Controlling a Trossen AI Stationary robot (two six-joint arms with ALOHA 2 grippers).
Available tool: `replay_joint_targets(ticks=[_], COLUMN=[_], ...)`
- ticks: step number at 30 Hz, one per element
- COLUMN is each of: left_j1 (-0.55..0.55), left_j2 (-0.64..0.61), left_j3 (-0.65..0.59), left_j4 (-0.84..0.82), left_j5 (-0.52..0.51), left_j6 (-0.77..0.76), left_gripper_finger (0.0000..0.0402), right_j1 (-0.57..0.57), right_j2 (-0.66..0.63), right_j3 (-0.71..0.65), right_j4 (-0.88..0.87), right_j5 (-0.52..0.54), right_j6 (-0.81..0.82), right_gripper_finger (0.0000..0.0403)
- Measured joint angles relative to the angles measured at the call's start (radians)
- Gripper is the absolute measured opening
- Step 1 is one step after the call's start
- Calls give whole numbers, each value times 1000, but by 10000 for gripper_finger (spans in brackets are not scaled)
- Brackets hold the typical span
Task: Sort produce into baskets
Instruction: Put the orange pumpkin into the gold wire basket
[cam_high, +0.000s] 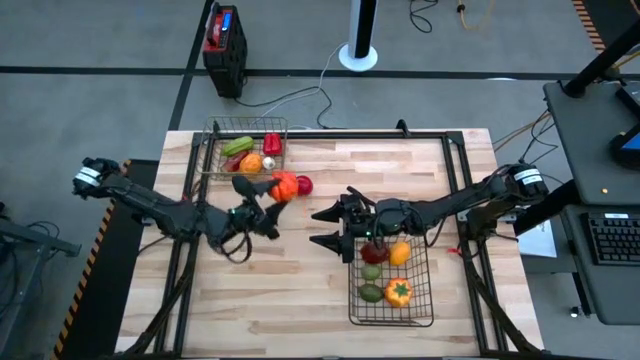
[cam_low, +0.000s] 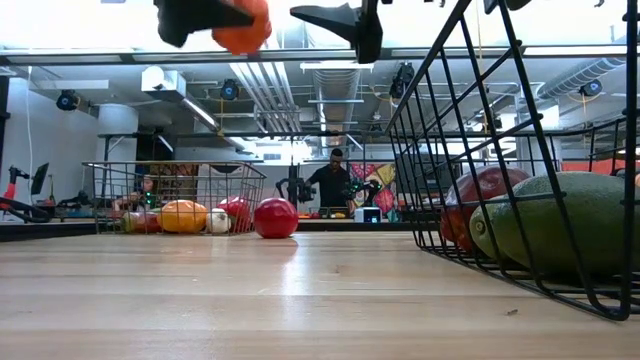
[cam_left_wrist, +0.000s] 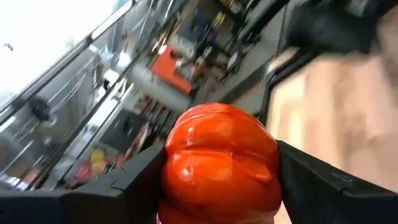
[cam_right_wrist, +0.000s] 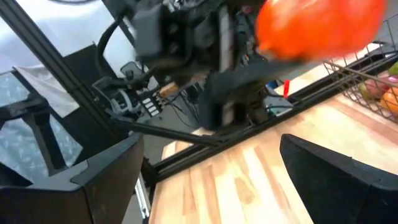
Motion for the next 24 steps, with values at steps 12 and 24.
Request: replay_joint_targets(ticks=[12, 24], left_j1=[559, 1127], left_j2=[-55, 112], left_j3=[181, 333], left_j4=[-822, -1145], left_j5=[329, 651], left_j6=[-465, -547], left_gripper_finger=[249, 249], right_j1=[0, 0], right_j2=[0, 0], right_j3=[0, 0], right_j4=[-58, -83], right_j5=[3, 3], right_j6=[-6, -16], right_gripper_finger=[368, 368])
